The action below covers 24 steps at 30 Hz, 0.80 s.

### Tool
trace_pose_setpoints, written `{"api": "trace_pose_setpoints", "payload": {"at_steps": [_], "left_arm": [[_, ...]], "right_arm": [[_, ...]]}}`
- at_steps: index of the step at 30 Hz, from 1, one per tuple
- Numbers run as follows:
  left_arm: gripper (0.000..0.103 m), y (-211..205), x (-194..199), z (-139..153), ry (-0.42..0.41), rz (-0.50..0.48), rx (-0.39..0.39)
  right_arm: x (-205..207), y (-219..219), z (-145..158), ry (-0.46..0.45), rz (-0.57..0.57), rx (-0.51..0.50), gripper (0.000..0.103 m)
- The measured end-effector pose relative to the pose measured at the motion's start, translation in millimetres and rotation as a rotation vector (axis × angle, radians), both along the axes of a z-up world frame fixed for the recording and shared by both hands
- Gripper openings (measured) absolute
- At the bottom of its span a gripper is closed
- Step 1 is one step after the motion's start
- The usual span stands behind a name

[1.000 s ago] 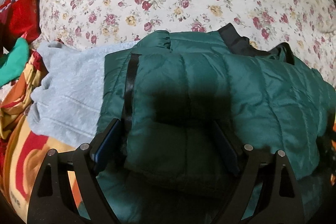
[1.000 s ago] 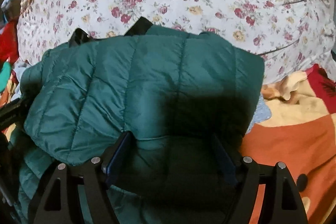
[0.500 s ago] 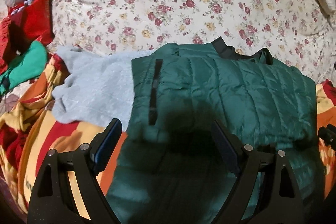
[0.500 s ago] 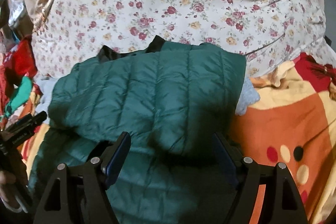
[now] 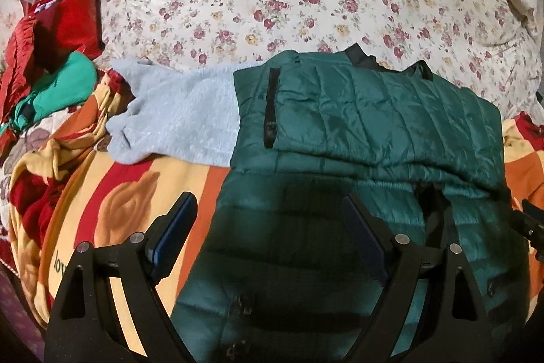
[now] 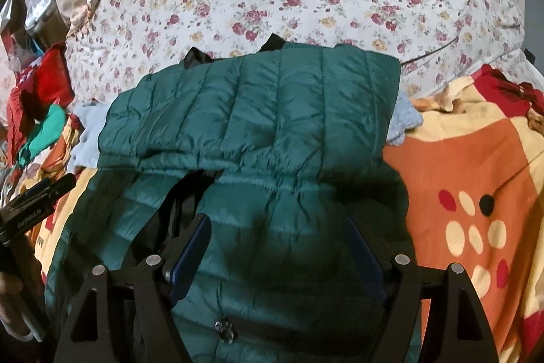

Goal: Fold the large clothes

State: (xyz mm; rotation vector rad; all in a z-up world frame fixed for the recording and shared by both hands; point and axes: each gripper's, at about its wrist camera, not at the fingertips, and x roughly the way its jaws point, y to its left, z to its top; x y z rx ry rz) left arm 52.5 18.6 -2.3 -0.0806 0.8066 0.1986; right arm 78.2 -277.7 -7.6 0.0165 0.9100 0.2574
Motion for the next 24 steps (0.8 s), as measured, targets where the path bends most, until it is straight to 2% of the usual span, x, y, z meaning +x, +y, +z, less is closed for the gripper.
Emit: {"api": "trace_pose_setpoints", "payload": {"at_steps": [24], "left_arm": [[0.087, 4, -61, -4, 0.006, 0.003, -0.003]], "right_arm": [[-46, 21, -4, 0.016, 0.026, 0.019, 0.078]]}}
